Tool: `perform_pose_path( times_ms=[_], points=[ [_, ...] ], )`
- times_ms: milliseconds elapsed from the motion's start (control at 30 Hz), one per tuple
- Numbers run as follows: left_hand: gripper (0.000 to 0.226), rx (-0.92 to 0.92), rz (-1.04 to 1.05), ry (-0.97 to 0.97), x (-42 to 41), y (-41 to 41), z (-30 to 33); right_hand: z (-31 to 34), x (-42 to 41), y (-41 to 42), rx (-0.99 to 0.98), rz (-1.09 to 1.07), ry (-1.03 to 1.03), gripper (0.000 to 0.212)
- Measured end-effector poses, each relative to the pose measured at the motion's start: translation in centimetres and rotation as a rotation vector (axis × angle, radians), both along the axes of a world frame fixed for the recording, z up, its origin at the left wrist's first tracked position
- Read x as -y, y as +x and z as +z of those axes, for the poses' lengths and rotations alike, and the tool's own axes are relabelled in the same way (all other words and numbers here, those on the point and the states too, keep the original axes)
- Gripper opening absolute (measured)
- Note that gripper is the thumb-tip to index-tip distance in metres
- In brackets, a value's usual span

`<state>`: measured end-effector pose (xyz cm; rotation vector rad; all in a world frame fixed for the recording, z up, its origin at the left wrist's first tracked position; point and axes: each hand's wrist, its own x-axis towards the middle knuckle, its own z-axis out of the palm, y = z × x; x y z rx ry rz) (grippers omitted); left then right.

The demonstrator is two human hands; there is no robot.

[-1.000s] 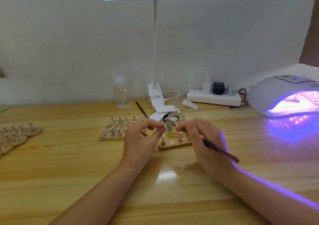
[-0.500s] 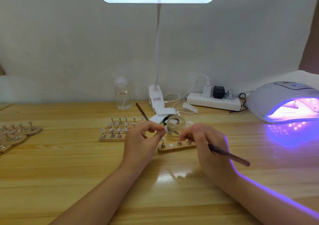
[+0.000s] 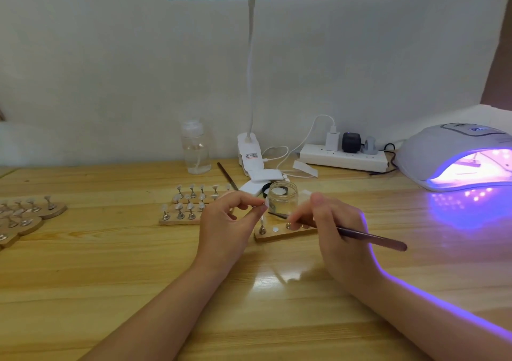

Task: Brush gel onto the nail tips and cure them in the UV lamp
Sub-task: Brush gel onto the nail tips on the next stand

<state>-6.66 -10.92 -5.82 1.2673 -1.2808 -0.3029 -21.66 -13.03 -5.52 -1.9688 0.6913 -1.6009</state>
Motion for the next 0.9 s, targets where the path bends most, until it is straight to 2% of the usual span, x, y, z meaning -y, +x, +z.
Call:
perform_pose_path(
  times_ms=[133,233,333,433,567,700,900],
  points=[
    [0.022,0.013,-0.009,-0.018,-0.03,-0.03,-0.07,0.04,-0.03,0.07,-0.069,-0.057,-0.035,0.035],
    [0.021,0.005,-0.015,-0.022,-0.07,-0.02,-0.08,0.01,-0.25,0.0,-0.006,0.03,0.016,0.038],
    [0.02,0.01,-0.014,-0.023,-0.03,-0.1,-0.05,0.01,-0.05,-0.18,0.01,0.008,-0.041,0.037],
    [0.02,0.016,-0.009,-0.017,-0.02,-0.06,-0.08,-0.12,0.13,-0.02,-0.013,0.018,0.019,0.037],
    [0.02,0.013,0.005,-0.004,-0.02,-0.07,-0.09,-0.2,0.02,-0.09,0.081,0.073,0.042,0.04],
    [0.02,0.03,-0.003,-0.01,-0.19,-0.14,0.11,-0.12,0.24,-0.2,0.012,-0.005,0.012,0.036],
    [0.026,0.061,-0.008,-0.026,-0.05,-0.07,0.1,-0.03,0.05,-0.01,-0.014,-0.009,-0.003,0.034]
  ],
)
